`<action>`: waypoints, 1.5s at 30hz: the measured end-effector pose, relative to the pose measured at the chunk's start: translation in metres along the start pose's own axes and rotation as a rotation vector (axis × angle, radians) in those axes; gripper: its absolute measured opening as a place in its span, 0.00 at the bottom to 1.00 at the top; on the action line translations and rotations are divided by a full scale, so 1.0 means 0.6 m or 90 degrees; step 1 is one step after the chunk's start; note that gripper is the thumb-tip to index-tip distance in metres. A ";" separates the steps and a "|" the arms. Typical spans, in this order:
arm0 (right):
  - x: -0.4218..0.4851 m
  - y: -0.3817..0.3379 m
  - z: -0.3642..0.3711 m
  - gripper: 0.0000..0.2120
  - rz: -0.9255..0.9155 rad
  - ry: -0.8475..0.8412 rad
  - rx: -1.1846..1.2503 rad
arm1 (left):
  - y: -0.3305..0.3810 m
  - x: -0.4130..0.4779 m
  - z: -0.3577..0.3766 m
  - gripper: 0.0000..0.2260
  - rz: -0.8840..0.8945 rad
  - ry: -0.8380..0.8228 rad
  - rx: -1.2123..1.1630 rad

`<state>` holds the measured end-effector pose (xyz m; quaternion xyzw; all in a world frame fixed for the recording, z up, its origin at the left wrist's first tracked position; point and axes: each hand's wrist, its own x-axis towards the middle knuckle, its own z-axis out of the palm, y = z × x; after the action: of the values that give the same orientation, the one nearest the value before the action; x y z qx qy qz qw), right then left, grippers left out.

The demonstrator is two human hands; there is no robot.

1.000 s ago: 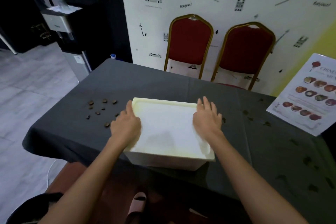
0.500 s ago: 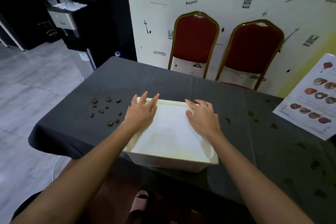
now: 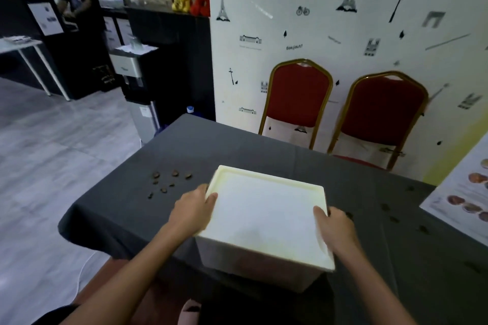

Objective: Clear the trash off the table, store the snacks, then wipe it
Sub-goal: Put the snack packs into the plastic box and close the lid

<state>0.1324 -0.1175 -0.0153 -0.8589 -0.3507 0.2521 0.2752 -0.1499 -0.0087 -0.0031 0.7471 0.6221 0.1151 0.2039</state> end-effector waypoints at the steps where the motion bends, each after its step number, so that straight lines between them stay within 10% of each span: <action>1: 0.009 -0.013 -0.004 0.16 -0.005 -0.001 0.004 | 0.003 0.020 -0.011 0.18 0.005 0.018 -0.023; 12: 0.175 -0.301 0.054 0.16 -0.140 -0.026 0.114 | -0.063 0.353 -0.159 0.15 -0.014 0.093 -0.331; 23: 0.349 -0.495 0.229 0.21 -0.078 -0.024 0.130 | -0.183 0.646 -0.166 0.18 0.015 0.070 -0.175; 34: 0.346 -0.494 0.322 0.28 -0.112 0.072 -0.192 | -0.177 0.634 -0.103 0.28 0.092 0.019 0.195; 45: 0.273 -0.434 0.331 0.29 -0.139 0.075 -0.061 | -0.099 0.558 -0.054 0.27 0.218 0.036 0.156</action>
<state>-0.0099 0.2198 -0.0288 -0.8409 -0.4372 0.1528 0.2800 -0.1491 0.3320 -0.0283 0.8576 0.5008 0.0924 0.0716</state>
